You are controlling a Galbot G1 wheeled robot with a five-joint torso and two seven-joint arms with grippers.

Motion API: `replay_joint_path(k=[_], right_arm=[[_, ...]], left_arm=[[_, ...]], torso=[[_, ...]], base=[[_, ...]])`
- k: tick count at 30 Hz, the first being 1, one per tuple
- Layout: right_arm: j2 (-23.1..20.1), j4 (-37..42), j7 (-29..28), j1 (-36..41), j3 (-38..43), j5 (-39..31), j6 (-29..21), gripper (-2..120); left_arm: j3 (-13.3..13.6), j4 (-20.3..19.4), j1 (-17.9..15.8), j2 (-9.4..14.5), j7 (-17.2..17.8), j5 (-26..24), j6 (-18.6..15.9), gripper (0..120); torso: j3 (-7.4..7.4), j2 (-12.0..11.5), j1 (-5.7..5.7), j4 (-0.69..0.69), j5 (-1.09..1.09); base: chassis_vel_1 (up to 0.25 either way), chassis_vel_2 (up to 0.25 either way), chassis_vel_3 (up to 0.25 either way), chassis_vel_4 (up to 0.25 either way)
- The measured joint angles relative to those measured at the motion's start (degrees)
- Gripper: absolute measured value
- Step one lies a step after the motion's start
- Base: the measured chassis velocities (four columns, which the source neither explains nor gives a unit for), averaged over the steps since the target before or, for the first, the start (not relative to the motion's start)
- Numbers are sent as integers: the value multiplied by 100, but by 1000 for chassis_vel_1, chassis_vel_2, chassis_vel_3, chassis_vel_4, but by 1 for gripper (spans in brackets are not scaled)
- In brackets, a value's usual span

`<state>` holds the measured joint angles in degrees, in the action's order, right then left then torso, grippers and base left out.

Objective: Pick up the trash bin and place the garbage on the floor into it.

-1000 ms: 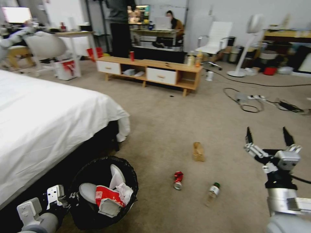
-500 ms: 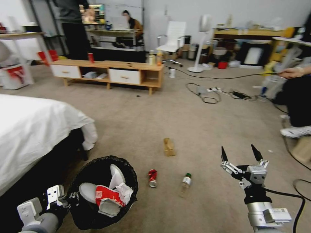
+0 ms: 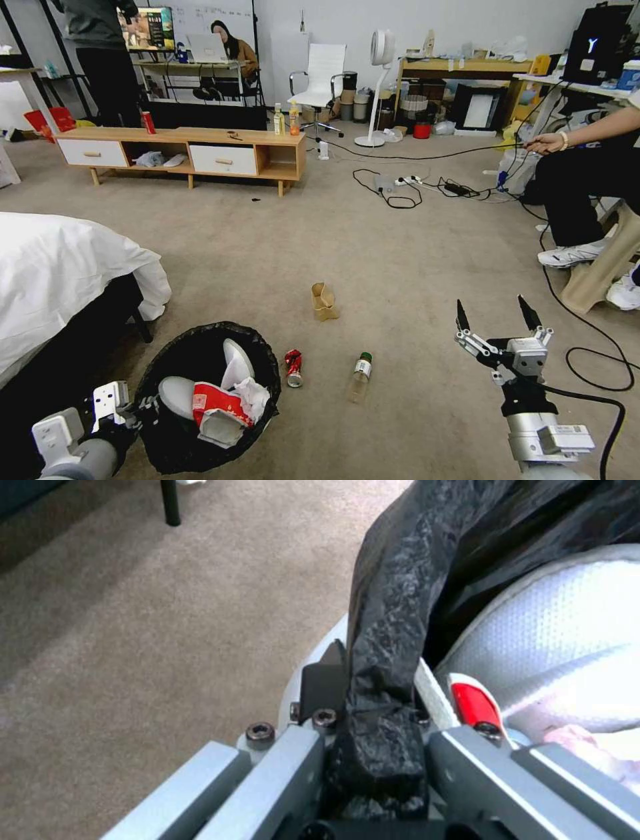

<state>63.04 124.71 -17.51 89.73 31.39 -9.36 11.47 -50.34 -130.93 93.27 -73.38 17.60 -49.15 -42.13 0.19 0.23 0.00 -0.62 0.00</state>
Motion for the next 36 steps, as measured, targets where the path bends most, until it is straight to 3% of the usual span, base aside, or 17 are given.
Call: replay_joint_path(k=[28,32,36], right_arm=[[-12,-195,-11,-113,-51,-11,105,100],[7,-221,-10,-110,-44,-10,137,100],[30,-258,-18,-114,-30,2,159,100]], left_arm=[[-27,26,51,-8,0,55,20,1],[-19,32,60,-17,-30,102,44,1],[-19,28,80,-15,-35,104,46,1]], torso=[[0,-1,0,4,0],[0,-1,0,-4,0],[0,-1,1,-1,0]], base=[[44,46,46,48],[22,24,28,10],[0,0,0,0]])
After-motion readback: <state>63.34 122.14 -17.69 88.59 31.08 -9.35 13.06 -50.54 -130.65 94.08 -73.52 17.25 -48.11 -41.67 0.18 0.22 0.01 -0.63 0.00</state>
